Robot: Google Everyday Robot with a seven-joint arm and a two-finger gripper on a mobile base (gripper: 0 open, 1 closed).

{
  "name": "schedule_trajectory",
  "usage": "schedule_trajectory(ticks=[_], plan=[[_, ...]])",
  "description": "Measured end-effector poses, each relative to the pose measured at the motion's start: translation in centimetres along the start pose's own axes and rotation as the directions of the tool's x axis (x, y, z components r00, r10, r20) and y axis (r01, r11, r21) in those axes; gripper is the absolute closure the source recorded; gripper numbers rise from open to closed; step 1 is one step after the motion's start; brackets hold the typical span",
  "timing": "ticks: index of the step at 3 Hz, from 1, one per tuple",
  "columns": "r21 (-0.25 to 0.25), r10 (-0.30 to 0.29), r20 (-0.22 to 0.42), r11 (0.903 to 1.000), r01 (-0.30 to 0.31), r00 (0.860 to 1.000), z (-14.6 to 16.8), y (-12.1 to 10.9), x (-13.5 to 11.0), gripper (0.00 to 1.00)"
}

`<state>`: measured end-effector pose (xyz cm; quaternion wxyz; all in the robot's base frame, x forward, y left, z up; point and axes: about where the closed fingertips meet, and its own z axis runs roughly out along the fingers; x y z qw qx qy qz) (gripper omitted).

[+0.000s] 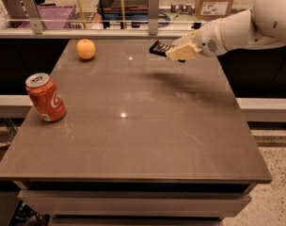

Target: Move rxbar chocolate near coke can

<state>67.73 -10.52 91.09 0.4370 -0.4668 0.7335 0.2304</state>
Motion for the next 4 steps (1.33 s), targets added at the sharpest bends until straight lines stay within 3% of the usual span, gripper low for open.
schedule_trajectory(ticks=[4], plan=[[-0.091, -0.047, 0.042, 0.9946, 0.051, 0.998, 2.5, 11.6, -2.5, 1.00]])
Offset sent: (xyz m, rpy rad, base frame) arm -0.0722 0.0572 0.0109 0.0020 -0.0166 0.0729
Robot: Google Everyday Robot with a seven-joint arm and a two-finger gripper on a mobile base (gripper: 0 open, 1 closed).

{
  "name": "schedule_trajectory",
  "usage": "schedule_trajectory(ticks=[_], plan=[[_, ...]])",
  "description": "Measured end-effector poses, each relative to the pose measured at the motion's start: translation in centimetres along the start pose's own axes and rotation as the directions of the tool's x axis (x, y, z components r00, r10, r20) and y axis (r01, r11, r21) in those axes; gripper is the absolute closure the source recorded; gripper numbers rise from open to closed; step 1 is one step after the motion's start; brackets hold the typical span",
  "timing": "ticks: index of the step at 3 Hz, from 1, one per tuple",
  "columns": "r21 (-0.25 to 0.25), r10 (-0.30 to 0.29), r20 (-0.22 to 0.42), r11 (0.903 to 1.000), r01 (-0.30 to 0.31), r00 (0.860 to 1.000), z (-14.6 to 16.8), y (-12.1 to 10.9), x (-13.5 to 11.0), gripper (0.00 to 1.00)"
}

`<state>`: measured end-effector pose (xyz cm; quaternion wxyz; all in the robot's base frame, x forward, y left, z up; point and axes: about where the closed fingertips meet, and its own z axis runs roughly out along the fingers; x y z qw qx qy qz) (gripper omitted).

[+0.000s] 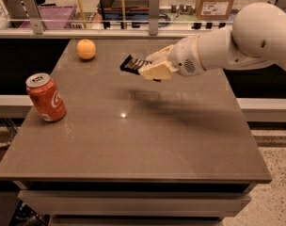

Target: Move rxbar chocolate near coke can

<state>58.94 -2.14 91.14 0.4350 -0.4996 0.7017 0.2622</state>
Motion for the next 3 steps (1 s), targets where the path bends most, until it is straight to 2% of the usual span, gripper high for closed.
schedule_trajectory(ticks=[2, 3], plan=[[-0.088, -0.020, 0.018, 0.9959, 0.022, 1.000, 2.6, 5.6, -0.4, 1.00], [-0.116, -0.019, 0.004, 0.9930, 0.019, 1.000, 3.8, 7.5, -0.5, 1.00]])
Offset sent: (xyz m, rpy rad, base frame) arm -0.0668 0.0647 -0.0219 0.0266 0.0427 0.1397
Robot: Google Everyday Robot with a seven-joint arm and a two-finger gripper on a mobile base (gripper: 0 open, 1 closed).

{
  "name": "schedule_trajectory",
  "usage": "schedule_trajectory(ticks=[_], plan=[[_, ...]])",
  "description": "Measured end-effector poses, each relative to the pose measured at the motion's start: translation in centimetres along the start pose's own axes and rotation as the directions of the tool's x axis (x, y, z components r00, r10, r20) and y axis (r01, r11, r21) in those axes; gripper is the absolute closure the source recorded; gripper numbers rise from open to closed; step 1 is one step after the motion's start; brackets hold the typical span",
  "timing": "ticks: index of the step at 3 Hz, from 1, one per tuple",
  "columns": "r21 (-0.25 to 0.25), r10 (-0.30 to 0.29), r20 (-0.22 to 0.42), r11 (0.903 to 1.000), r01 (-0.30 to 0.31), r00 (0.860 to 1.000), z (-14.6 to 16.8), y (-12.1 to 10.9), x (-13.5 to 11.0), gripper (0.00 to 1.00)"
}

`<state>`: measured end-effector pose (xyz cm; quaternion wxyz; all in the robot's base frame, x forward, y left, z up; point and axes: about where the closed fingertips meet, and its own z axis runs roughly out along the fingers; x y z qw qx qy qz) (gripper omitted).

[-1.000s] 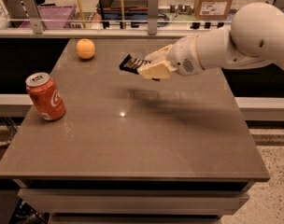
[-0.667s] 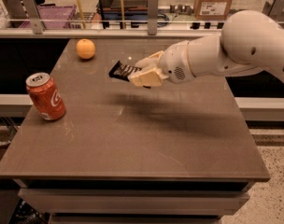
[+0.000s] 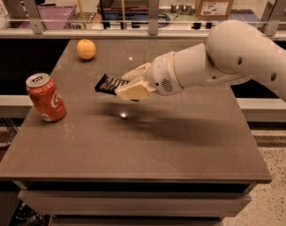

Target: Move rxbar chocolate near coke can

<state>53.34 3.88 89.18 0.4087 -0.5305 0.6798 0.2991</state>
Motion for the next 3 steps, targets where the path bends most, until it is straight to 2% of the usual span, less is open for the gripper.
schedule_trajectory(ticks=[1, 3], plan=[[-0.031, 0.020, -0.003, 0.9993, -0.020, 1.000, 1.7, 1.1, 0.2, 1.00], [-0.047, 0.059, 0.012, 0.9972, -0.059, 0.998, 5.6, 2.9, 0.4, 1.00]])
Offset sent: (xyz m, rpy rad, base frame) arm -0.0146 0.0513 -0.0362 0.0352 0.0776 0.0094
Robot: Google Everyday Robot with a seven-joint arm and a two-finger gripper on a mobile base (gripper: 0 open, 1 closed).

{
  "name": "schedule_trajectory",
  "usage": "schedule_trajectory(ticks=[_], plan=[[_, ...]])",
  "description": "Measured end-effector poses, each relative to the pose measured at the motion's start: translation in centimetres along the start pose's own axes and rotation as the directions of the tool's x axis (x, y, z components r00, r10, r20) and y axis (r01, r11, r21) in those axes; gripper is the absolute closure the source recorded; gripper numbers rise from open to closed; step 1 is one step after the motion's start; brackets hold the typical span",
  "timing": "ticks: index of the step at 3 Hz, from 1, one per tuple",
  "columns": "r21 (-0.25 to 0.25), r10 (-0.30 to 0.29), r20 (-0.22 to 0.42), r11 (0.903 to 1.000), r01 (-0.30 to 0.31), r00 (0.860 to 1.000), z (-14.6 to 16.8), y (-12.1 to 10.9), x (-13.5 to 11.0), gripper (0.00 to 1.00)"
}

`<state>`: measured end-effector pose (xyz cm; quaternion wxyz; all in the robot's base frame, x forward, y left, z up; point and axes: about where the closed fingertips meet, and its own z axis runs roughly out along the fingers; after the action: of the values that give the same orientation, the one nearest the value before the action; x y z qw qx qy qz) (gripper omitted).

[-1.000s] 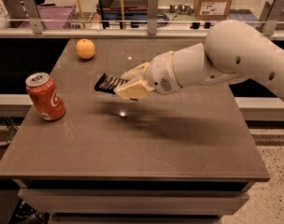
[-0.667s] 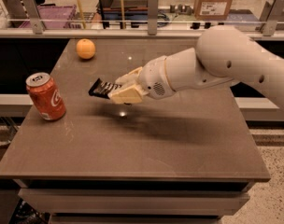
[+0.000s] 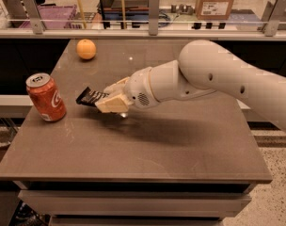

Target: Move rxbar chocolate near coke can

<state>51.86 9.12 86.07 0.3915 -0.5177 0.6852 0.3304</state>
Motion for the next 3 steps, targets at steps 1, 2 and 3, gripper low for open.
schedule_trajectory(ticks=[1, 2, 3], plan=[[-0.015, 0.018, 0.007, 0.9997, -0.018, 1.000, 2.2, 1.0, 0.0, 1.00], [-0.019, 0.031, 0.002, 0.9993, -0.031, 1.000, 3.7, 2.1, 0.3, 1.00], [-0.021, 0.028, 0.002, 0.9994, -0.028, 1.000, 3.7, 2.1, 0.2, 0.82]])
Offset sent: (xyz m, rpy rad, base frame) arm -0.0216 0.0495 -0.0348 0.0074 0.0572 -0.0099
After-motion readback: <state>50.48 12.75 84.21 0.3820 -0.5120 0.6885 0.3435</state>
